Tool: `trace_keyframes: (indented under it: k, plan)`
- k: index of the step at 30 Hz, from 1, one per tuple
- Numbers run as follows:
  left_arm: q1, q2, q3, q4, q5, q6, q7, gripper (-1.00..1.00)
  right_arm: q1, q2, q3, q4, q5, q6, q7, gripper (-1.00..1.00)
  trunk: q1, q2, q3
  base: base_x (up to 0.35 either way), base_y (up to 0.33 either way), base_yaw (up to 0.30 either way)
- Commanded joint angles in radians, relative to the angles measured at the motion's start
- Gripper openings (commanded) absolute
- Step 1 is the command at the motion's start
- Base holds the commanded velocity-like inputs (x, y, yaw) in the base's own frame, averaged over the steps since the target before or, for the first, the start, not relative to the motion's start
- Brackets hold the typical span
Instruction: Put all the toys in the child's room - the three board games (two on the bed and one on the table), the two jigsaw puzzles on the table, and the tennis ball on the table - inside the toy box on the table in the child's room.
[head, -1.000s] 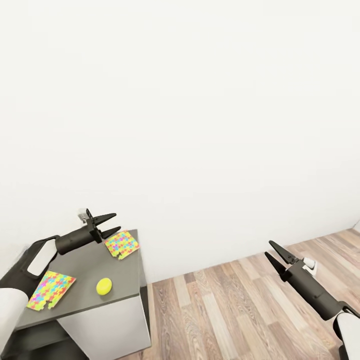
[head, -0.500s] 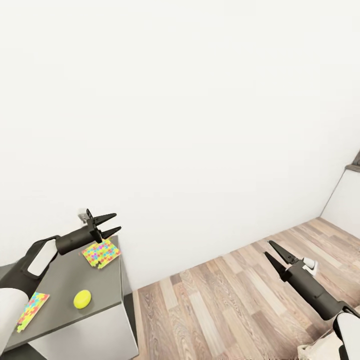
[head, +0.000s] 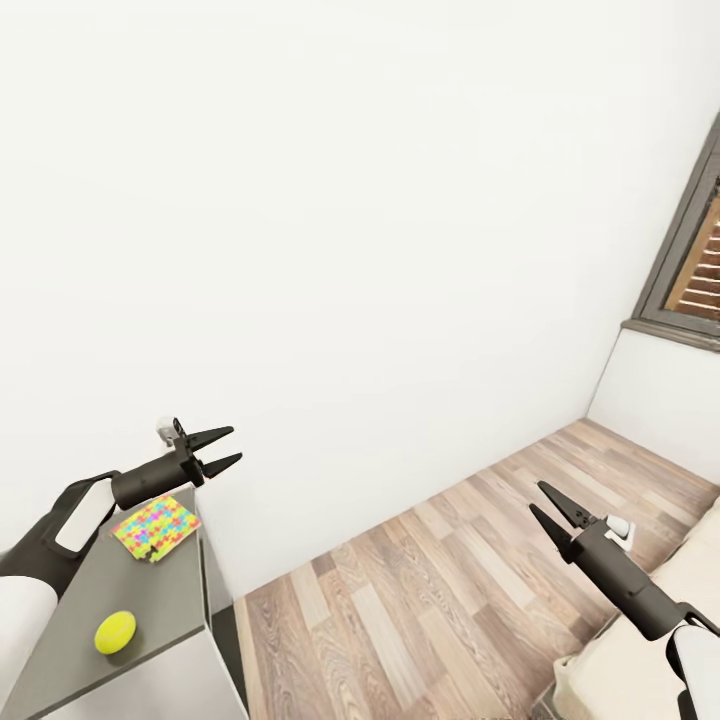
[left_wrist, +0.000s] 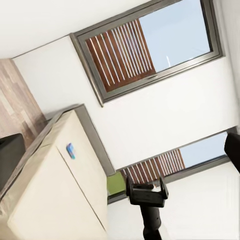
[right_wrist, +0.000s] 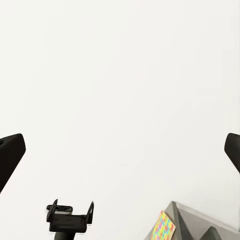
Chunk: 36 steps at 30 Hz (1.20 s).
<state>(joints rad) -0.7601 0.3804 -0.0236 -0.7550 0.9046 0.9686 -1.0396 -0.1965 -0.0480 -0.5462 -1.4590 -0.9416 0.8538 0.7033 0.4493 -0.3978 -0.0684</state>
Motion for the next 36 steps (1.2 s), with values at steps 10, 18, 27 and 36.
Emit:
trace_keyframes:
  k: [10, 18, 27, 36]
  plan:
    - [-0.001, -0.003, -0.002, 0.0, 0.003, 0.004, 0.001, 1.0, -0.001, 0.0, -0.001, 0.0, -0.001, 0.005, 0.0, 1.0, 0.001, -0.002, 0.004, 0.0, 0.0, -0.268]
    - [-0.001, -0.007, -0.002, 0.0, 0.003, 0.003, 0.001, 1.0, -0.001, 0.0, -0.002, 0.0, -0.001, 0.005, -0.002, 1.0, 0.001, -0.002, 0.01, 0.0, 0.0, -0.268]
    - [-0.001, -0.01, -0.002, 0.0, 0.002, 0.002, 0.001, 1.0, -0.001, 0.0, -0.001, 0.0, 0.0, 0.005, -0.004, 1.0, 0.001, -0.002, 0.016, 0.0, 0.0, -0.268]
    - [-0.001, -0.013, -0.002, 0.0, 0.002, 0.002, 0.002, 1.0, -0.001, 0.0, -0.002, 0.0, -0.001, 0.005, -0.005, 1.0, 0.001, -0.002, 0.022, 0.0, 0.0, -0.268]
